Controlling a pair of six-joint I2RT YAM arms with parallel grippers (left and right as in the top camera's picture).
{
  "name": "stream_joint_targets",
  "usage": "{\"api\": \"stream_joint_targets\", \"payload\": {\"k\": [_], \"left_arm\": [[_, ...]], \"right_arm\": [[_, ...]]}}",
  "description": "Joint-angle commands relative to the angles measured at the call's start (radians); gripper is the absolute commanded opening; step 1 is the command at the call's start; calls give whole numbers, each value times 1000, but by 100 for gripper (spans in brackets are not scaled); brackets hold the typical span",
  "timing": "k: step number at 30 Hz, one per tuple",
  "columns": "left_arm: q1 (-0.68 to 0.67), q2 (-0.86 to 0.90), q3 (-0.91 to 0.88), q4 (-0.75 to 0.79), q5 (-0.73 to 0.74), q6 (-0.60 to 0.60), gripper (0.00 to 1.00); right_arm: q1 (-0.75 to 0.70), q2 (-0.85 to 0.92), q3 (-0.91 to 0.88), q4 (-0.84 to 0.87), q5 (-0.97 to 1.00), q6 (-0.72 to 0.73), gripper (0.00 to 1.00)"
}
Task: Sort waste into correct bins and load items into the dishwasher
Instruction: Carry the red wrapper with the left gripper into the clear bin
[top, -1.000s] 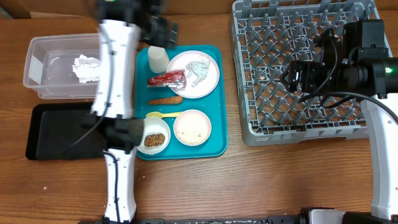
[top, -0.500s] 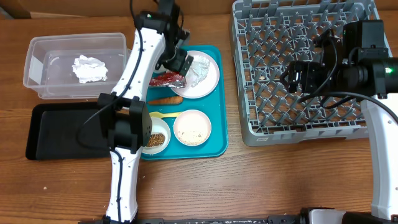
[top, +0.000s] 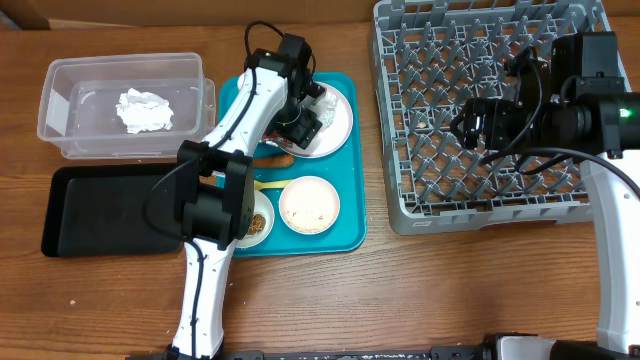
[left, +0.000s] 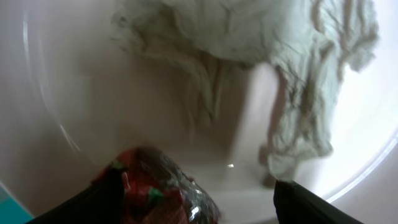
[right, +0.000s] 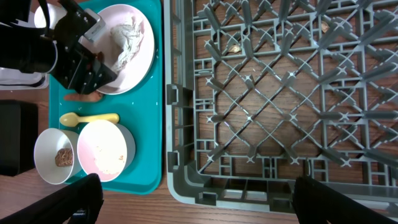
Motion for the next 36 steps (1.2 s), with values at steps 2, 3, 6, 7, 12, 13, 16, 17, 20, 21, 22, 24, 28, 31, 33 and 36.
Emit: {"api": "stream_joint_targets", "payload": {"k": [2,3,6,7,12,13,16,17,20,21,22,24,28,31,33,36], "left_arm": [[3,7,-13,45,-21,0,70],[2,7,-13,61,-21,-14,67],[2,7,-13,76,-20,-40,36],[2,7,-13,77,-20,-48,24],[2,5,-10,76,-22,-103,4],[2,3,-9,74,-26,-118,4],[2,-4,16,52,-28,-175,4],[2,-5,37,34,-28,-194,4],[2,-5,140,-49,-27,-239,4],[2,-5,195,-95,-28,-250,4],[2,-5,261,-148,-28,-261,4],[6,-5,365,-216,-28,-281,4],[15,-5,603,-336,-29,-301,4],[32,-5,756,-409,-33,-311,4],[61,-5,849,-466,-55,-342,4],[136,-5,922,-525,-71,-379,4]], "right_arm": [[5,-9,24,3,-6,3,100],[5,-9,24,2,-6,3,100],[5,-9,24,2,-6,3,100],[5,-9,24,2,-6,3,100],[5,-9,24,3,-6,3,100],[5,-9,24,3,-6,3,100],[5,-9,24,3,-6,3,100],[5,-9,24,2,-6,3,100],[5,-9,24,2,-6,3,100],[5,-9,24,2,-6,3,100],[5,-9,24,2,-6,3,100],[5,-9,24,2,-6,3,100],[5,-9,24,3,-6,3,100],[5,-9,24,3,-6,3,100],[5,-9,24,3,-6,3,100],[5,-9,24,3,-6,3,100]]}}
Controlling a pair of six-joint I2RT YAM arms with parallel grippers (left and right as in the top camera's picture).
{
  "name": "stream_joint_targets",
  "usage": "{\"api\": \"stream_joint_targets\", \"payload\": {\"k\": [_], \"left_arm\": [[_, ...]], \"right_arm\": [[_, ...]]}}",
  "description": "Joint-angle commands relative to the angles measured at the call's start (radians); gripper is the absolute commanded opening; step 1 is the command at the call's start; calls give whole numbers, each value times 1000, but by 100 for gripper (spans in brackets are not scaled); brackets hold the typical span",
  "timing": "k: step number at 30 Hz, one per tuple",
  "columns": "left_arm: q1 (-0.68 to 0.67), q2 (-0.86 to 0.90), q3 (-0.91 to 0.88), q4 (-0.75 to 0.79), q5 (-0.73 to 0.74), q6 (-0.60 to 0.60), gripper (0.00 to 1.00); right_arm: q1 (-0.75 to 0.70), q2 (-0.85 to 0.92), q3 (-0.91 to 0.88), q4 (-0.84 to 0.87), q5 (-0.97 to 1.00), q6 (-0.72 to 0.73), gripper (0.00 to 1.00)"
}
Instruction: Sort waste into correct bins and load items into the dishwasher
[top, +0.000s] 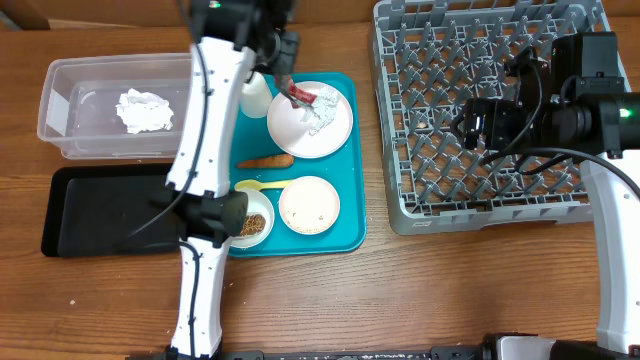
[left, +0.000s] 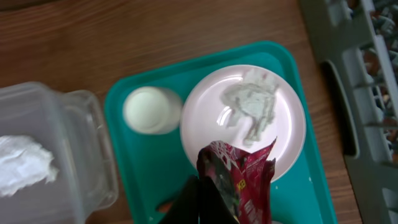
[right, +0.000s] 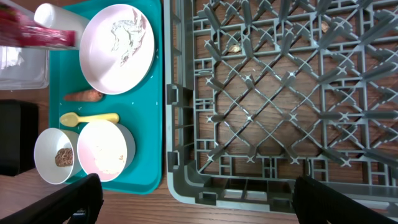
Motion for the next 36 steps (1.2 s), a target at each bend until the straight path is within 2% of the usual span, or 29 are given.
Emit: {"api": "stream_joint_targets", "payload": {"k": [1,8,16,17,18,20,21,22,25,29,30,36], "left_arm": [[104,-10,75,-42,-47,-79,4],[291,-9,60,-41,-48,-96,4],[437,1,27,-39,-45,-94,4],[442,2,16,-39,-48,-92,9],[446,3,-4,-35,-48,-86,24],[448,3,-40,-19,-50,-86,75],[448,3,-52,-12,-49,-86,89],[448,3,-63,0,-48,-87,97],[435,1,-62,28,-25,-83,100],[376,-10,-61,69,166,56,99],[320,-9,-61,84,216,110,98],[110,13,-75,127,183,293,99]], "right_arm": [[5,-9,24,5,-6,3,100],[5,-9,24,8,-6,3,100],[5,-9,24,13,-6,12,100],[5,-9,24,15,-8,12,100],[5,-9,24,18,-10,12,100],[5,-9,24,22,-10,15,100],[5,-9,24,22,-10,15,100],[5,-9,24,22,-10,15,100],[5,-9,24,21,-10,15,100],[5,-9,24,21,-10,15,100],[5,-9,24,21,-10,15,100],[5,-9,24,21,-10,15,100]]}}
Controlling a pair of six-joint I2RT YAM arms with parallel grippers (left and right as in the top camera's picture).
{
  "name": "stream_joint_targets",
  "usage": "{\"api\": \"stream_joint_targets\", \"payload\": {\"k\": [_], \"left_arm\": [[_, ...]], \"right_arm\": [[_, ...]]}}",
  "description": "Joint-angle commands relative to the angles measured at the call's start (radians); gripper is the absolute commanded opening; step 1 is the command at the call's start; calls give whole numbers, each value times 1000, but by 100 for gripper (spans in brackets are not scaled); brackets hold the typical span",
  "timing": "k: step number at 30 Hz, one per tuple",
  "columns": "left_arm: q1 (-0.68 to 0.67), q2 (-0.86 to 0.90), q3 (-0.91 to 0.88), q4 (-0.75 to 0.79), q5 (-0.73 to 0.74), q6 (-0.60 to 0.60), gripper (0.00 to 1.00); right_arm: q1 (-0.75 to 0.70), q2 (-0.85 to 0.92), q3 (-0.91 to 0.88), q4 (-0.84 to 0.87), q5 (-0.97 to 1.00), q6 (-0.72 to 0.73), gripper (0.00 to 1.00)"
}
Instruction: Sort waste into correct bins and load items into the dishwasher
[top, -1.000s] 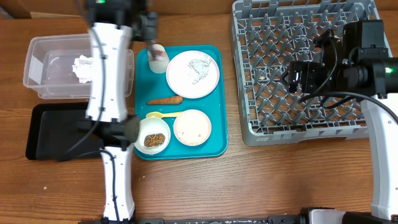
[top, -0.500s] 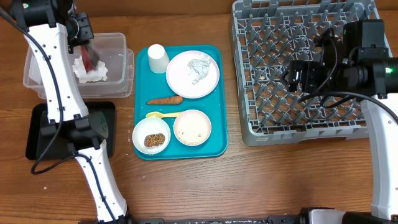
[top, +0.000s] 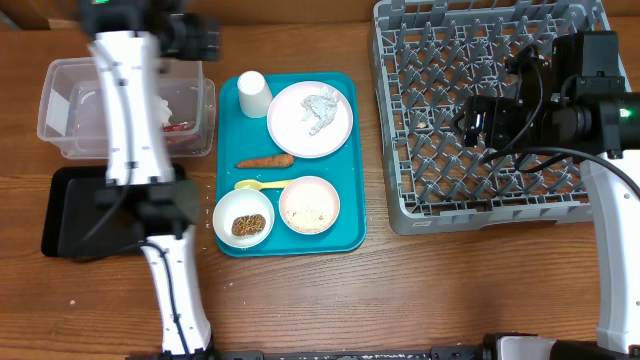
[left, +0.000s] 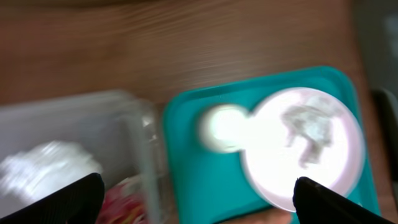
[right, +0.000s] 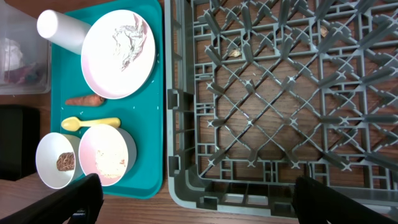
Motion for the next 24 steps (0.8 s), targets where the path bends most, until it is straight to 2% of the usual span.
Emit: {"api": "stream_joint_targets", "payload": {"k": [1,5,12,21,24], "left_arm": [[-175,21,-18,35,-6,185,100],[-285,71,-81,103,-131,196,100],[-360,203,-127,187,-128,210,100],[-365,322,-127,241,-85,203,99],[-365,338,-128,240,-48,202,91]], "right_arm": [[5,-9,24,5,-9,4,100],[5,-9,24,5,-9,4,100],[5,-9,24,-2,-8,4,100],[5,-9,24,-12,-8,4,100],[5,-9,24,-12,-8,4,100]]}}
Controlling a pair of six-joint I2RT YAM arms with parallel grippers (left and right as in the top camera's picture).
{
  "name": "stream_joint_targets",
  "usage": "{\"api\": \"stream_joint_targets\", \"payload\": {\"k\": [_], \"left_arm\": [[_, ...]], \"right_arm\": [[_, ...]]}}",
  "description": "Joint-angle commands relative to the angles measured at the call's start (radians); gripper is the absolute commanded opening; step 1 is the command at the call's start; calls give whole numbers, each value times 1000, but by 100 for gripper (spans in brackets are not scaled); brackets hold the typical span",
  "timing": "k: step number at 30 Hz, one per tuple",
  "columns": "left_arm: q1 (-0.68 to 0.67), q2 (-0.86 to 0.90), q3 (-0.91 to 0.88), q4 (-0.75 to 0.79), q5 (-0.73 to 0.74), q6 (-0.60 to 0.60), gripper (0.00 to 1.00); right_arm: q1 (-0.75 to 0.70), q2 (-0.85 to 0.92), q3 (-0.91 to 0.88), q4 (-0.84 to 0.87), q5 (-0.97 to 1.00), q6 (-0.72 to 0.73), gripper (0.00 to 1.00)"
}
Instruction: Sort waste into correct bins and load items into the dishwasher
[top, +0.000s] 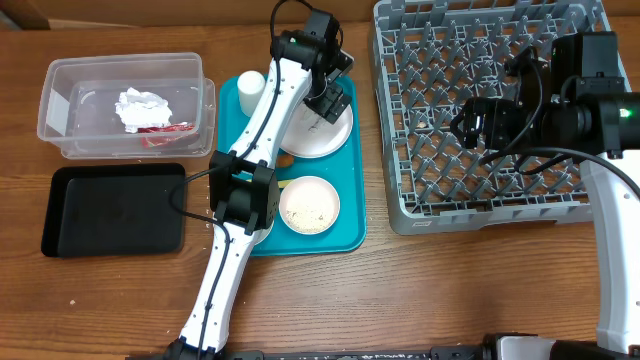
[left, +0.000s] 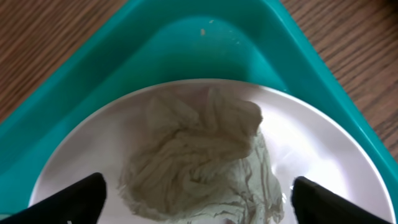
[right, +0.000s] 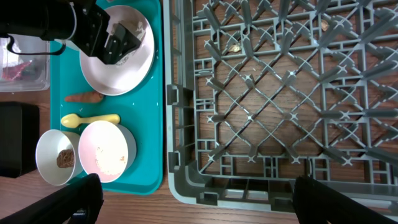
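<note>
A crumpled tissue lies on the white plate at the back of the teal tray. My left gripper hovers low over it, open, a fingertip on each side. In the overhead view the left gripper covers the plate. A red wrapper and white paper sit in the clear bin. On the tray are a cup, carrot, yellow spoon and pink bowl. My right gripper hangs open over the grey dish rack.
A black tray lies in front of the clear bin at the left. A small bowl with brown bits stands at the tray's front left, partly under my left arm in the overhead view. The rack fills the right side.
My left gripper was open over the clear bin at the far left. It now sits open low over the tissue on the plate. The right arm has not moved.
First my left gripper was down on the plate around the red wrapper. Then it held the wrapper above the tray. Then it stood open over the clear bin with the wrapper lying inside. Now it is back at the plate, over the tissue.
</note>
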Motion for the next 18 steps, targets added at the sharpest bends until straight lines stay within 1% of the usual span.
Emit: {"api": "stream_joint_targets", "payload": {"k": [1,2,3,4,6,7,8,12,15,18], "left_arm": [[2,27,10,6,53,17,87],[1,29,9,6,56,17,79],[1,31,4,7,56,17,69],[1,31,0,6,56,17,50],[1,30,0,2,55,11,25],[2,31,0,1,52,-4,10],[2,31,0,-2,52,-10,5],[4,30,1,-26,48,-37,4],[6,21,28,-59,5,-114,4],[15,-3,101,-117,0,-164,4]], "right_arm": [[5,-9,24,3,-8,4,100],[5,-9,24,3,-8,4,100],[5,-9,24,3,-8,4,100],[5,-9,24,3,-8,4,100],[5,-9,24,3,-8,4,100],[5,-9,24,2,-8,4,100],[5,-9,24,2,-8,4,100],[5,-9,24,2,-8,4,100],[5,-9,24,1,-8,4,100],[5,-9,24,1,-8,3,100]]}}
